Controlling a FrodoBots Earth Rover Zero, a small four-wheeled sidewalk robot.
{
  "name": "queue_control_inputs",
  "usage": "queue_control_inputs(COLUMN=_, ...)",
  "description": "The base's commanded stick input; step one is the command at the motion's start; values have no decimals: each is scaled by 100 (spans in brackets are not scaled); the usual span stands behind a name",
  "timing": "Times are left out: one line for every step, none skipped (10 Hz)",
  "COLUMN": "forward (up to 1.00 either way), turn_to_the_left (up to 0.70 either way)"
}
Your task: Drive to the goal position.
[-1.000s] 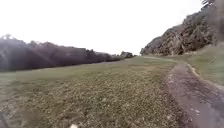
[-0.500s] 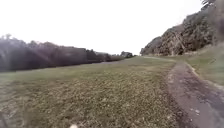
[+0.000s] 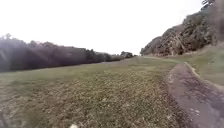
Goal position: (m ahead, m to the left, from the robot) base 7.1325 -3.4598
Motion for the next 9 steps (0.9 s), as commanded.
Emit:
queue_control_inputs(forward=6, turn_to_the_left=0)
queue_control_inputs(forward=6, turn_to_the_left=0)
queue_control_inputs(forward=6, turn_to_the_left=0)
queue_control_inputs(forward=6, turn_to_the_left=0)
queue_control_inputs(forward=6, turn_to_the_left=0)
queue_control_inputs(forward=6, turn_to_the_left=0)
queue_control_inputs(forward=6, turn_to_the_left=0)
queue_control_inputs(forward=6, turn_to_the_left=0)
queue_control_inputs(forward=6, turn_to_the_left=0)
